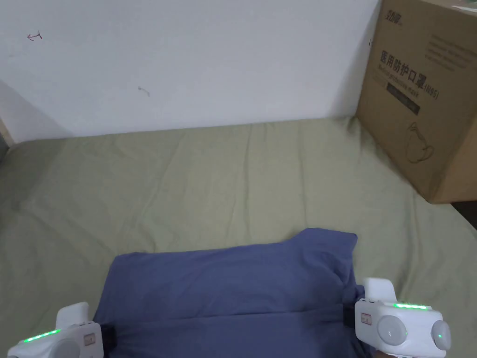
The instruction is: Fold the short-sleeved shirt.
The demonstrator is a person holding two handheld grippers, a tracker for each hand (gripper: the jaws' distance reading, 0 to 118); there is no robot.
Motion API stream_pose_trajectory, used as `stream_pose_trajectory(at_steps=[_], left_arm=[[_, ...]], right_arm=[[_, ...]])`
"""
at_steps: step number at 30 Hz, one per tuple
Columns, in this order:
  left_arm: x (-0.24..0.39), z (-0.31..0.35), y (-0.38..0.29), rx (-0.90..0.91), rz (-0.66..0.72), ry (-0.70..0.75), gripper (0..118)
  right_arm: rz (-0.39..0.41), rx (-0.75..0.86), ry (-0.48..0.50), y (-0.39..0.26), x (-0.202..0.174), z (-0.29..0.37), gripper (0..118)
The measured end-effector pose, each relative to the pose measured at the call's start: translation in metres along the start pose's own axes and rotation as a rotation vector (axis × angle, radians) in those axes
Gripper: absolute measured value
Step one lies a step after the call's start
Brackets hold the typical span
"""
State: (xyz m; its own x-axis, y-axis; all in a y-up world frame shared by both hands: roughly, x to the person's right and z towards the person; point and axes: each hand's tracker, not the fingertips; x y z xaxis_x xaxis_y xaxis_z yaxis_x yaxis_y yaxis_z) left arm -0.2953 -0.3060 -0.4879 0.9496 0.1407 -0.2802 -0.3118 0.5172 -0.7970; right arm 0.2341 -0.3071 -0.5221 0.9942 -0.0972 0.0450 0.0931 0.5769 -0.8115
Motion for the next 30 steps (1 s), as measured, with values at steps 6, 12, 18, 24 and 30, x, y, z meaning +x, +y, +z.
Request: stream_pose_trajectory(at_steps=[6, 12, 18, 24, 30], left_arm=[[0.011, 0.079, 0.007, 0.19, 0.058, -0.103, 81], [0.036, 0.191, 0.015, 0.458, -0.03, -0.152, 86], [0.063, 0.278, -0.016, 0.784, -0.082, -0.186, 85], [0.08, 0.308, -0.058, 0.928, -0.192, -0.184, 0], [0.084, 0.306, -0.074, 0.895, -0.236, -0.214, 0]], right_arm=[[0.081, 0.232, 0.034, 0.009, -0.01, 0.079, 97], [0.177, 0.587, 0.008, 0.014, -0.032, 0.201, 98], [0.225, 0.857, -0.037, -0.008, -0.049, 0.29, 98], [0.199, 0.914, -0.04, -0.035, -0.051, 0.324, 30], [0.183, 0.895, -0.026, -0.041, -0.05, 0.324, 0]])
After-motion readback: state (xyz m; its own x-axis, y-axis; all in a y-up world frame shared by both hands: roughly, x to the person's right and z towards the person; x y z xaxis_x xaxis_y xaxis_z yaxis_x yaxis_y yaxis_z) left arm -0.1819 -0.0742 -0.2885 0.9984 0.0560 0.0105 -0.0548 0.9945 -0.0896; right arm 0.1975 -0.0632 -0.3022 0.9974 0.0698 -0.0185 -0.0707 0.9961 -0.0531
